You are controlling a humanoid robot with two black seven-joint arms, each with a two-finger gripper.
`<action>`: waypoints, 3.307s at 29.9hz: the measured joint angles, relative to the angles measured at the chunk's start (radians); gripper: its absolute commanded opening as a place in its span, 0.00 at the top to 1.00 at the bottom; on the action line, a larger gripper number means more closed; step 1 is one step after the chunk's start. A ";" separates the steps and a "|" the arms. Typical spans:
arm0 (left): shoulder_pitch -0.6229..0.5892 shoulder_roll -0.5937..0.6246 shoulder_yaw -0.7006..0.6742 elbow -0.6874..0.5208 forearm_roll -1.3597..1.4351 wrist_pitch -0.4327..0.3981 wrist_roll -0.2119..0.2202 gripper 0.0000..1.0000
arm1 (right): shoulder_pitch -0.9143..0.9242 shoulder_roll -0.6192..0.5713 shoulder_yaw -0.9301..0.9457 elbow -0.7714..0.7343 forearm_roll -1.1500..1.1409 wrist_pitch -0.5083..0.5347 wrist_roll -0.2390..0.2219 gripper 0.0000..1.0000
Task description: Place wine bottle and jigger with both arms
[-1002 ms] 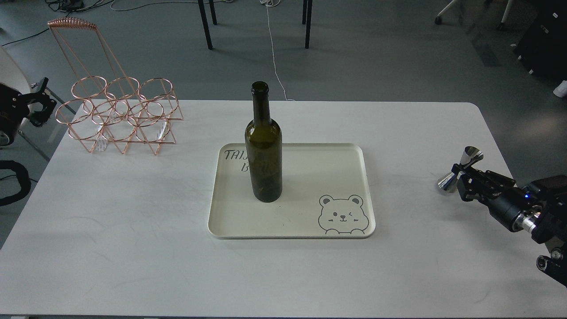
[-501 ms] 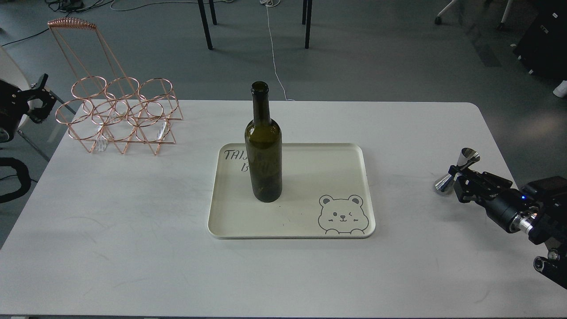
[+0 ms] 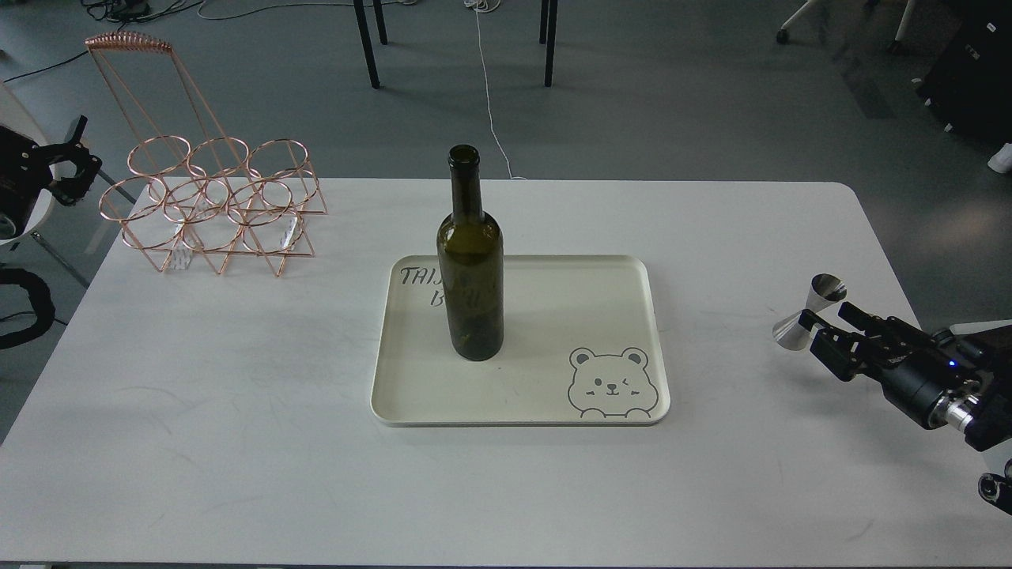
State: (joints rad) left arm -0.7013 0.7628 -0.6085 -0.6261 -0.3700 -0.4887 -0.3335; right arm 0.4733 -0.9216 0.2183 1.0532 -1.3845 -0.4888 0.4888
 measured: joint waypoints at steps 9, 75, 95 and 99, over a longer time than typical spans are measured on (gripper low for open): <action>0.017 0.064 0.030 -0.030 0.015 0.000 0.007 0.02 | 0.083 -0.151 0.018 0.139 0.184 0.000 0.000 0.10; -0.046 -0.108 0.064 -0.976 2.258 0.409 0.176 0.03 | 0.463 0.246 0.222 -0.451 1.349 0.674 0.000 0.03; -0.048 -0.129 0.062 -0.933 2.266 0.410 0.168 0.66 | 0.415 0.285 0.215 -0.567 1.667 0.869 0.000 0.02; -0.050 -0.125 0.062 -0.932 2.275 0.411 0.166 0.74 | 0.412 0.285 0.210 -0.567 1.665 0.869 0.000 0.02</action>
State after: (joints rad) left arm -0.7514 0.6380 -0.5463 -1.5584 1.9049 -0.0779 -0.1672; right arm 0.8855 -0.6365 0.4285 0.4863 0.2810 0.3805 0.4887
